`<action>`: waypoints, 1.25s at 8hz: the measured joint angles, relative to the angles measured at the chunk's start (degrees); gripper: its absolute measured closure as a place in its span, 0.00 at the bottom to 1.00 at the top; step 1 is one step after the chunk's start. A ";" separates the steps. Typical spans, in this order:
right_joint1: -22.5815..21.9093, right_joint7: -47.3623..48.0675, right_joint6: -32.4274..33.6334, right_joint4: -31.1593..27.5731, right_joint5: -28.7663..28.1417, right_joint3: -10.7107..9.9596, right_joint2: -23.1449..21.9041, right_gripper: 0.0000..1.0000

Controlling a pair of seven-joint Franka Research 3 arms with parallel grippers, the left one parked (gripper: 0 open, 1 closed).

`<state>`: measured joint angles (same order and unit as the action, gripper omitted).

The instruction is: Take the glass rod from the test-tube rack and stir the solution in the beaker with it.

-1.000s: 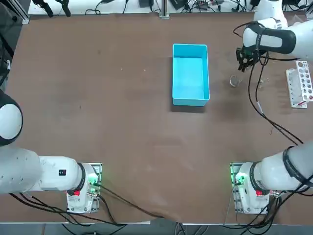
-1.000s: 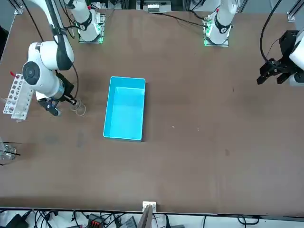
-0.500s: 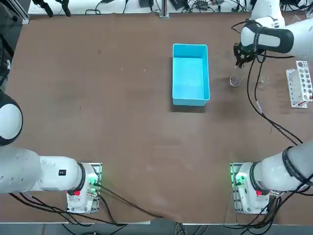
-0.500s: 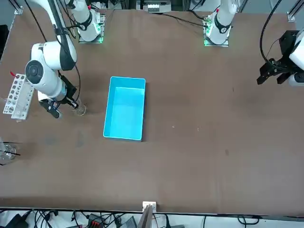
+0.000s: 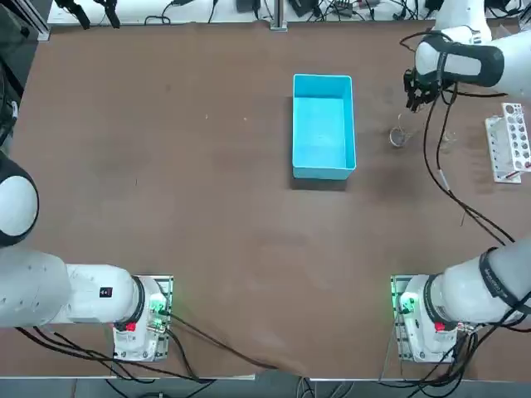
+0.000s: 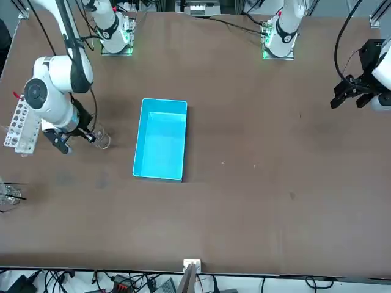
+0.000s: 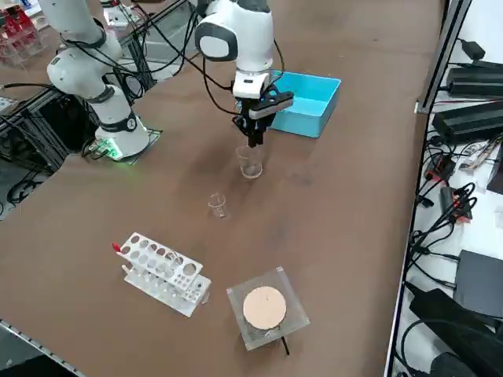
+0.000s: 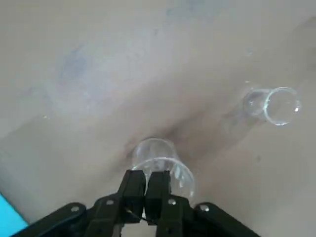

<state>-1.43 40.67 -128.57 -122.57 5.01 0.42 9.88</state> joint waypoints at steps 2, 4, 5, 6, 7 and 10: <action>0.31 0.00 1.56 -0.17 0.00 0.02 0.02 0.95; 0.11 0.00 4.39 -0.23 0.00 0.33 -0.04 0.95; -0.04 0.00 5.39 -0.23 0.00 0.57 -0.18 0.95; -0.25 0.31 5.72 -0.23 0.00 0.76 -0.43 0.95; -0.65 1.60 5.71 -0.22 0.00 1.04 -0.56 0.95; -2.65 6.13 3.77 0.02 -0.01 1.31 -0.53 0.95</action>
<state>-4.07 46.80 -124.81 -122.55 4.99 1.73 9.35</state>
